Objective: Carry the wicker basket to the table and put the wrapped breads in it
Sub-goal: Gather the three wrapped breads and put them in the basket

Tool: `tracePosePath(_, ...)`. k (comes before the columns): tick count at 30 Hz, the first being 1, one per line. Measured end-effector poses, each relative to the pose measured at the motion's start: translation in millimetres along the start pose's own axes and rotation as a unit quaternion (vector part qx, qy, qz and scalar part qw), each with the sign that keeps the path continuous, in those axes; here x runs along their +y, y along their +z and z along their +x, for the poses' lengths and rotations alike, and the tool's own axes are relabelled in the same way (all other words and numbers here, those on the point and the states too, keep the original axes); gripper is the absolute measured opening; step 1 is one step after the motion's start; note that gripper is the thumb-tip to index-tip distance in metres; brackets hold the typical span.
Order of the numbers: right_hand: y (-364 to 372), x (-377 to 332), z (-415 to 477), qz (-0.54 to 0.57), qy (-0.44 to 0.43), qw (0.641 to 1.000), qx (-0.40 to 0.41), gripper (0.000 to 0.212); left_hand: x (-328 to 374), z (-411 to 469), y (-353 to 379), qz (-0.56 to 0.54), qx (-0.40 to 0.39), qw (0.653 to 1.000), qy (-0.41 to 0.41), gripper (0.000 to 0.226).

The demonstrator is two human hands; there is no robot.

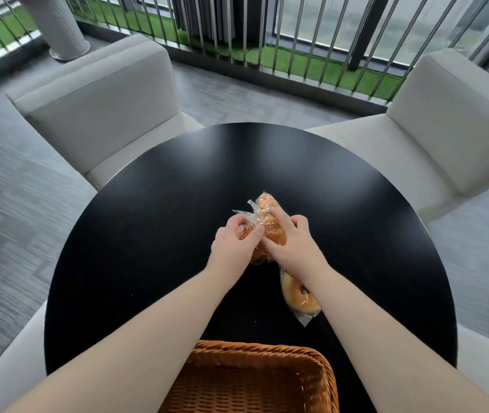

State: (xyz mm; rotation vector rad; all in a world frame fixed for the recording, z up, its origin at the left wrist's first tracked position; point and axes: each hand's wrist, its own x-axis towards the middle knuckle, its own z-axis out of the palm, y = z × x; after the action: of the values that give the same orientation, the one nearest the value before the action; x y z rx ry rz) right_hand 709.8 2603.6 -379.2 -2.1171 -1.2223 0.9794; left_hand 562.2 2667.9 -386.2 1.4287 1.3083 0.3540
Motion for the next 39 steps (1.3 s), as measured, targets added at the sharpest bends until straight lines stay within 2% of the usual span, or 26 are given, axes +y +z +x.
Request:
tracePosePath(5,-9,2,-14,-0.03,-0.025,0.999,-0.015,0.073,-6,-10,-17,0.059,-0.009,0.998,0.003,0.057)
tracePosePath(6,-15,4,-19,-0.039,-0.037,0.999,0.009,0.072,-6,-10,-22,0.081,0.003,0.997,0.007,0.059)
tracePosePath(8,-30,13,-34,-0.057,-0.048,0.992,0.105,0.068,-2,-6,-34,0.113,0.052,0.992,0.009,0.066)
tracePosePath(10,-45,28,-58,-0.04,-0.002,0.979,0.198,0.067,5,1,-45,0.114,0.096,0.989,0.017,0.069)
tracePosePath(11,-49,36,-71,-0.016,0.041,0.977,0.21,0.069,9,5,-49,0.11,0.106,0.988,0.031,0.067)
tracePosePath(12,-51,44,-83,0.008,0.09,0.977,0.194,0.073,12,10,-52,0.114,0.103,0.987,0.048,0.066)
tracePosePath(14,-46,54,-107,0.036,0.168,0.979,0.112,0.085,16,19,-50,0.142,0.069,0.983,0.091,0.064)
tracePosePath(16,-33,56,-126,0.047,0.196,0.979,0.031,0.1,19,24,-43,0.173,0.018,0.976,0.131,0.064)
tracePosePath(18,-18,50,-136,0.038,0.19,0.981,-0.007,0.11,19,27,-34,0.206,-0.03,0.966,0.155,0.064)
tracePosePath(21,-6,41,-128,0.05,0.184,0.982,0.002,0.118,14,29,-24,0.276,-0.084,0.943,0.17,0.063)
tracePosePath(24,-4,32,-102,0.071,0.179,0.981,0.018,0.123,5,24,-17,0.319,-0.089,0.927,0.177,0.061)
tracePosePath(30,2,11,-67,0.002,0.122,0.993,-0.005,0.115,-12,4,-7,0.238,-0.037,0.96,0.144,0.057)
tracePosePath(33,12,4,-61,-0.068,0.107,0.991,-0.036,0.116,-16,-3,-1,0.19,-0.015,0.973,0.131,0.057)
tracePosePath(36,18,-1,-59,-0.109,0.094,0.988,-0.051,0.118,-15,-7,3,0.176,-0.012,0.978,0.111,0.057)
tracePosePath(39,15,1,-61,-0.103,0.087,0.99,-0.05,0.117,-15,-7,-2,0.183,-0.032,0.976,0.112,0.06)
